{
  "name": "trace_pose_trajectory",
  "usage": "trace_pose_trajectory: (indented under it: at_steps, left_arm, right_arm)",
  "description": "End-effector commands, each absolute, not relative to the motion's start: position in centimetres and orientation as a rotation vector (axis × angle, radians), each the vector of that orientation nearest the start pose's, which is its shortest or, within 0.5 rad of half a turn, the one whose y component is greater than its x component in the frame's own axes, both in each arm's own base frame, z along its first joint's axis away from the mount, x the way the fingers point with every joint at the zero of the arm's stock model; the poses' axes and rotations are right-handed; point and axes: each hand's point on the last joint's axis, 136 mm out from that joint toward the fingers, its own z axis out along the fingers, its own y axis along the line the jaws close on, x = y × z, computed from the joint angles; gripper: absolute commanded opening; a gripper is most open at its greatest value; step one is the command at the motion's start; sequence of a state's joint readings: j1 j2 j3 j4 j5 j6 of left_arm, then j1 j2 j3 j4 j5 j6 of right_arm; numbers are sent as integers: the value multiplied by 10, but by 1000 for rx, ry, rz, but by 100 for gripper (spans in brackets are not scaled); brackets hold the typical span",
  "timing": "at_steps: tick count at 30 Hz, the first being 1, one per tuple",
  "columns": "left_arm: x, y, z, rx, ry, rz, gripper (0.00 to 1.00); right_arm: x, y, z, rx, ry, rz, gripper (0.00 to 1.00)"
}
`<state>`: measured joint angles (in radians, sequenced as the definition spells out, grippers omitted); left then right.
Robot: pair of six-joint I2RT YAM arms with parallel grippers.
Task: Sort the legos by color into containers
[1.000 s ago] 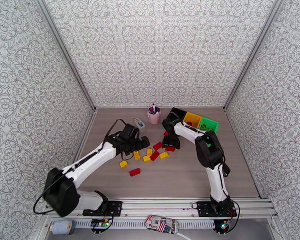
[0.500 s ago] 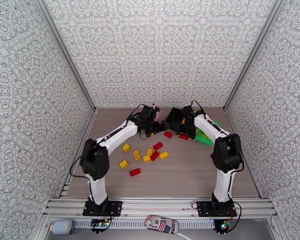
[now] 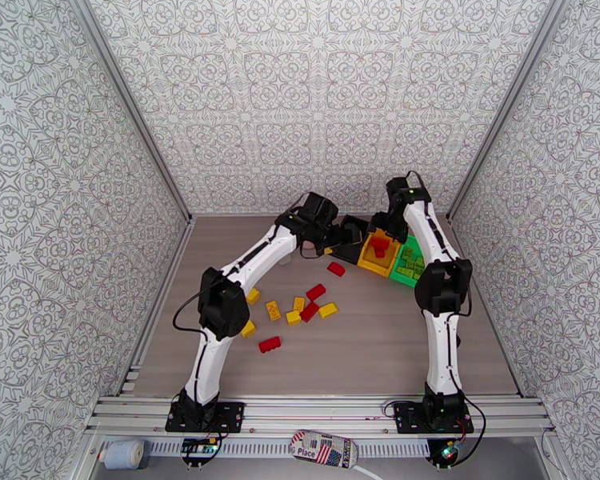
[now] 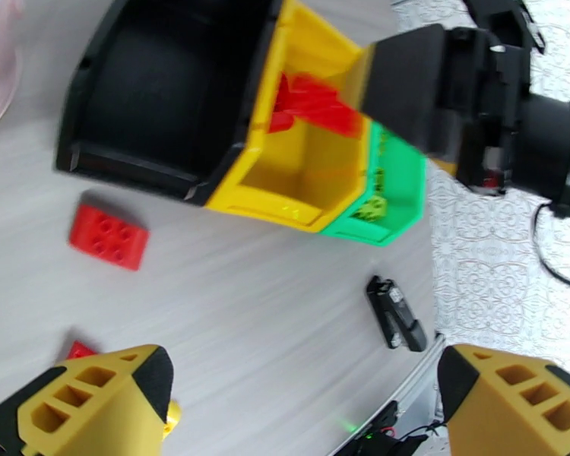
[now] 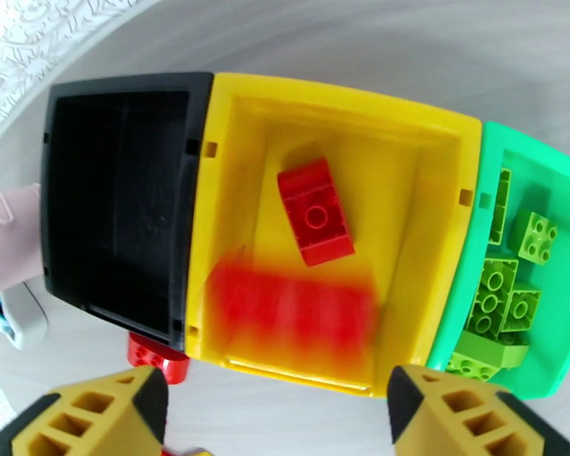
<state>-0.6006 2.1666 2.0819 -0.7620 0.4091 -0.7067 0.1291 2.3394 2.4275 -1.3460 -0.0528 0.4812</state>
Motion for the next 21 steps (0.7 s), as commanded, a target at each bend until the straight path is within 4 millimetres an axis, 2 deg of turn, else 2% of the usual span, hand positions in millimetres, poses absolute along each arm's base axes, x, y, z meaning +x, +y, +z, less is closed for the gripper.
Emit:
trace_pose_trajectory:
  at_steps: [1,6,10,11,15,21]
  left_arm:
    - [420,-342,204,30,2637,-894,97]
    - [404,-301,199,-39,2640,-743,97]
    - [381,-271,191,-52,2667,-600,96]
    - [374,-262,193,-59,2668,-566,96]
    - [340,-223,177,-132,2717,-425,96]
    - [273,-173,147,-290,2789,-252,96]
  right_arm:
    - [495,74,160,472,2839,202,83]
    - [477,84,167,428,2828,242,84]
    - [455,113,172,315,2835,289,82]
    - [447,125,171,270,2845,300,82]
    - [412,172,158,120,2886,316,83]
    - [348,237,120,-46,2963,349,85]
